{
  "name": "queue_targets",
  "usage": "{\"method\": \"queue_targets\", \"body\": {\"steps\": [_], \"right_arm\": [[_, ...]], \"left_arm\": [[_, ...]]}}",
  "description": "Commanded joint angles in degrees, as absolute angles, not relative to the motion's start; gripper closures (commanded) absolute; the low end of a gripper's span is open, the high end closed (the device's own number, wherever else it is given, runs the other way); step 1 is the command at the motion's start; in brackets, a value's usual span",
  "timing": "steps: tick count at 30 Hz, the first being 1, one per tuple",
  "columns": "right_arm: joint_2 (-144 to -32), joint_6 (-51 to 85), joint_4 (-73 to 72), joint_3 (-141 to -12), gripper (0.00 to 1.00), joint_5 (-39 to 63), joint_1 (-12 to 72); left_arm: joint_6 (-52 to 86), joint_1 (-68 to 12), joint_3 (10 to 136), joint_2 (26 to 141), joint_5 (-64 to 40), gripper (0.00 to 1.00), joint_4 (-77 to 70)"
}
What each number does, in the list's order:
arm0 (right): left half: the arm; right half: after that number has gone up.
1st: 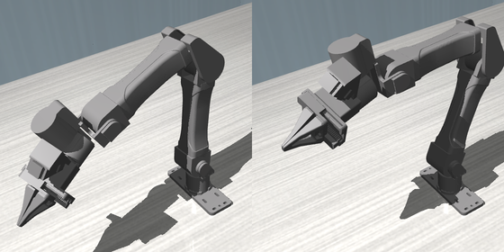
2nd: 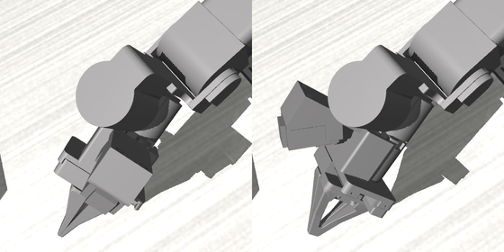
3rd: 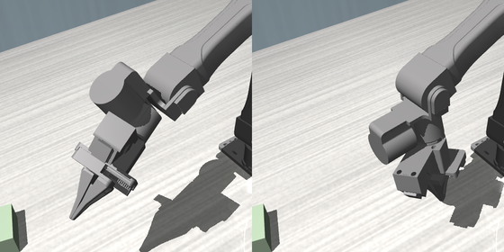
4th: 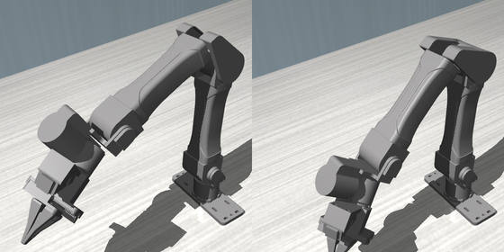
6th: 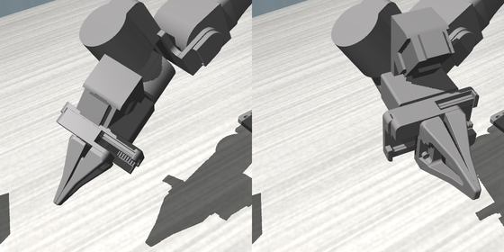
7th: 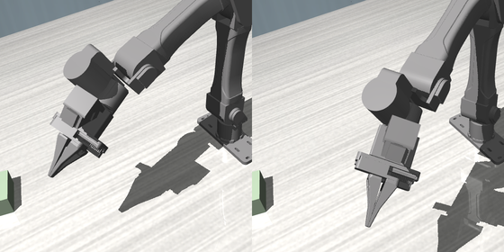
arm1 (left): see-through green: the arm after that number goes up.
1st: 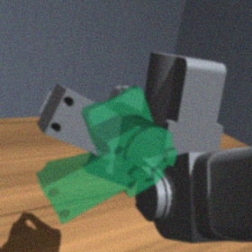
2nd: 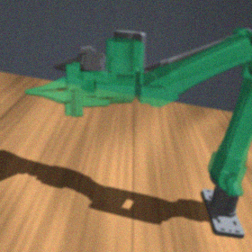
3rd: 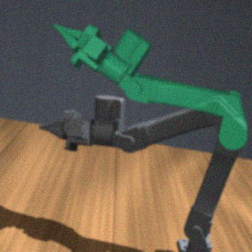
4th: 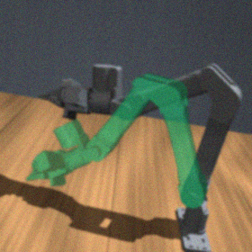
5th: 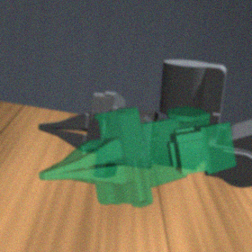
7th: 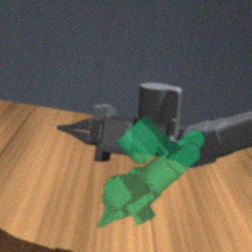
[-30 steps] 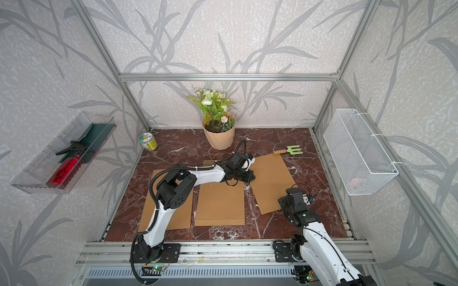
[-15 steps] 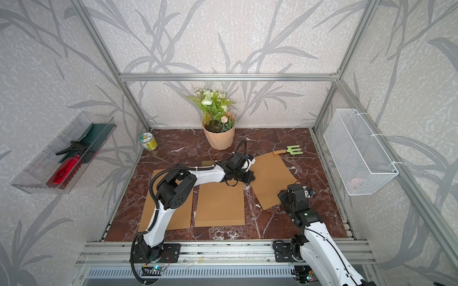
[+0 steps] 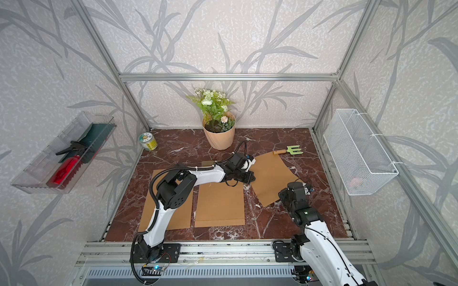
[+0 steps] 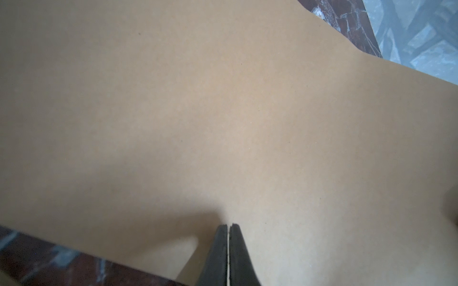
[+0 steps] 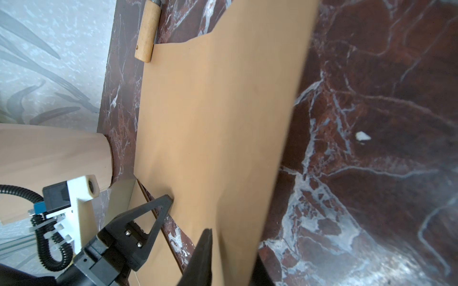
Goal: Open the file bag
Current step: Pick up the file bag from the center of the board.
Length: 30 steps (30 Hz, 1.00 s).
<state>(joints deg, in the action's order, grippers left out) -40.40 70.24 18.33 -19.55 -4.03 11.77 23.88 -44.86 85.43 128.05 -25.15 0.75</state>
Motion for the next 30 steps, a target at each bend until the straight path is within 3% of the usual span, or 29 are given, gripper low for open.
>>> {"method": "queue_targets", "body": {"steps": [1, 12, 30], "right_arm": [[-39.3, 69.9, 19.5, -21.0, 0.84, -5.1, 12.1], [-34.3, 70.3, 23.6, -20.3, 1.00, -6.3, 12.1], [-29.4, 71.5, 28.9, -21.6, 1.00, -2.7, 12.1]], "left_arm": [[24.5, -45.0, 84.2, 130.2, -26.2, 0.92, 2.2], [27.6, -44.2, 83.6, 129.6, -27.3, 0.92, 0.0], [27.8, -43.7, 82.5, 121.2, -21.7, 0.84, 4.0]]}}
